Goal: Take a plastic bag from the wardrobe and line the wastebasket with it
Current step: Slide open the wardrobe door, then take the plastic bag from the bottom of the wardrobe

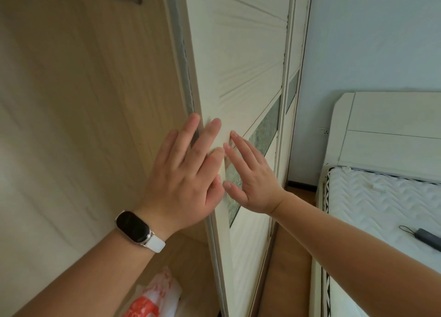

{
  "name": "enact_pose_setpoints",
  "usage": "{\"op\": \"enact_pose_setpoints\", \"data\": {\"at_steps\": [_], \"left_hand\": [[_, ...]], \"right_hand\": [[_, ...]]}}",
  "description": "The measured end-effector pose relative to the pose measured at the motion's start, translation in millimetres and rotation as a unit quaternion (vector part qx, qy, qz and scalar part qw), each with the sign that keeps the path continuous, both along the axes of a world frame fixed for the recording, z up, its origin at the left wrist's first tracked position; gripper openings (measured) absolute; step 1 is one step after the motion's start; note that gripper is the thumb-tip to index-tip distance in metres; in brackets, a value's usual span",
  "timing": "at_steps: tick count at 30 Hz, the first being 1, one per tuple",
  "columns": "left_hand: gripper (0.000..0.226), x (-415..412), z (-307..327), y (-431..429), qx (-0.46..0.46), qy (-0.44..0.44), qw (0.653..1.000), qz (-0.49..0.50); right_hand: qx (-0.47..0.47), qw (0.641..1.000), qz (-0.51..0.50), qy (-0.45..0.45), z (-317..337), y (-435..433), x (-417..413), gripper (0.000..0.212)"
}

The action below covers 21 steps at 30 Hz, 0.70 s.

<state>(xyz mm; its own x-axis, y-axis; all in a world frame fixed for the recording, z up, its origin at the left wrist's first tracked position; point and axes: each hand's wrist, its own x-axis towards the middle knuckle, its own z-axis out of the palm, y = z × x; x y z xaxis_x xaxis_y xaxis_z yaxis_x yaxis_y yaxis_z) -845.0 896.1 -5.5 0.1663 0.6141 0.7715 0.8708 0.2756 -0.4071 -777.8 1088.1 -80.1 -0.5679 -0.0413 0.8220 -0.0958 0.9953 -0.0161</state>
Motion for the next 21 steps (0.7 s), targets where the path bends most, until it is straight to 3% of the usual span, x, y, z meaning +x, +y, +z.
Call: {"op": "enact_pose_setpoints", "data": {"at_steps": [8,12,15,21], "left_hand": [[0.05,-0.1,-39.3,-82.0,-0.05,-0.089,0.994,0.035],[0.048,-2.8,-75.4,-130.7,-0.071,-0.172,0.979,0.087],[0.047,-3.5,-110.7,-166.8,-0.082,-0.236,0.96,0.127],[0.044,-0.2,-195.2,-235.4,-0.119,-0.334,0.911,0.21]], "right_hand": [[-0.031,0.993,-0.027,0.111,-5.7,-65.8,22.9,0.049],[-0.003,0.996,-0.012,0.091,-19.4,-109.8,32.2,0.047],[0.033,0.998,0.013,0.047,-34.3,-141.4,36.3,0.045],[0.044,0.984,0.044,-0.165,-86.7,-200.5,27.3,0.051]]}}
